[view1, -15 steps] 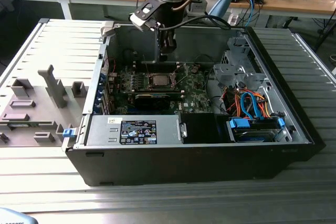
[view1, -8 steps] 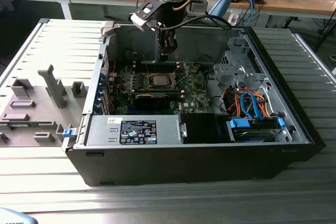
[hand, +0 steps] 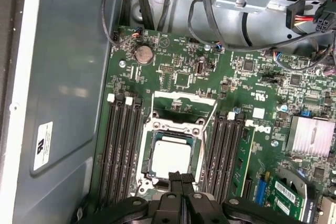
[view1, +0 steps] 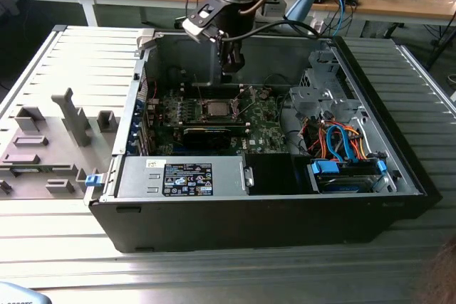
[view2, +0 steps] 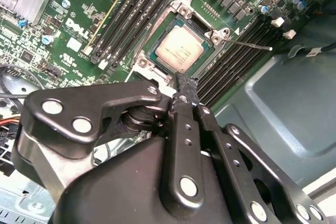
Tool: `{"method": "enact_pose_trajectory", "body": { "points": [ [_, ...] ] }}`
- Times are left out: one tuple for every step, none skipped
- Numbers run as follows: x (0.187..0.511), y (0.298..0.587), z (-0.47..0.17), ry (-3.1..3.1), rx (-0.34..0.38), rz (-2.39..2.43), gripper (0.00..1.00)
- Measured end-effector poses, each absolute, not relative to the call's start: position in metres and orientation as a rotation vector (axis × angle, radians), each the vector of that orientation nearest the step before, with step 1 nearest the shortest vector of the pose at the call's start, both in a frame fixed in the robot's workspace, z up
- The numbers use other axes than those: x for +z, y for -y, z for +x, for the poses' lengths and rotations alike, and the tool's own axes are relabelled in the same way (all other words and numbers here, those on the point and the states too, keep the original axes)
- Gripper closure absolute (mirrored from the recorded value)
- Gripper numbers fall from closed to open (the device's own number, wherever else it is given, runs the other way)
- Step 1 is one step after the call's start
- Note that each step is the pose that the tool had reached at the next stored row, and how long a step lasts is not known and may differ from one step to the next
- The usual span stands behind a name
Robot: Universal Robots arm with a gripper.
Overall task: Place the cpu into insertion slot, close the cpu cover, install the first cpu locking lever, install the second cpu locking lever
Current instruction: 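Close the cpu cover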
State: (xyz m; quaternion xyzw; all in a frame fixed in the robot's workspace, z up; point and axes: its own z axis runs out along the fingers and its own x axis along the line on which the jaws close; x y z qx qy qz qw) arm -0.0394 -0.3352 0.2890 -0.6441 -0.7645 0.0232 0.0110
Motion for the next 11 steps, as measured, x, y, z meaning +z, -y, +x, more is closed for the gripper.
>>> {"method": "enact_pose_trajectory", "body": {
  "points": [
    [0.2890,0.3357,-0.0385,2.385,0.073,-2.010,0.89],
    [0.2890,0.3361,-0.0375,2.384,0.073,-2.011,0.89],
    [0.2889,0.3363,-0.0369,2.381,0.072,-2.014,0.89],
    [0.2888,0.3365,-0.0366,2.377,0.072,-2.019,0.89],
    [0.2887,0.3365,-0.0366,2.357,0.072,-2.042,0.89],
    [0.2886,0.3365,-0.0365,2.338,0.072,-2.063,0.89],
    [0.2885,0.3365,-0.0364,2.327,0.072,-2.074,0.89],
    [0.2885,0.3366,-0.0355,2.324,0.072,-2.078,0.89],
    [0.2885,0.3366,-0.0348,2.324,0.072,-2.078,0.89],
    [0.2885,0.3366,-0.0339,2.324,0.072,-2.078,0.89],
    [0.2885,0.3366,-0.0330,2.324,0.072,-2.078,0.89]
  ]
}}
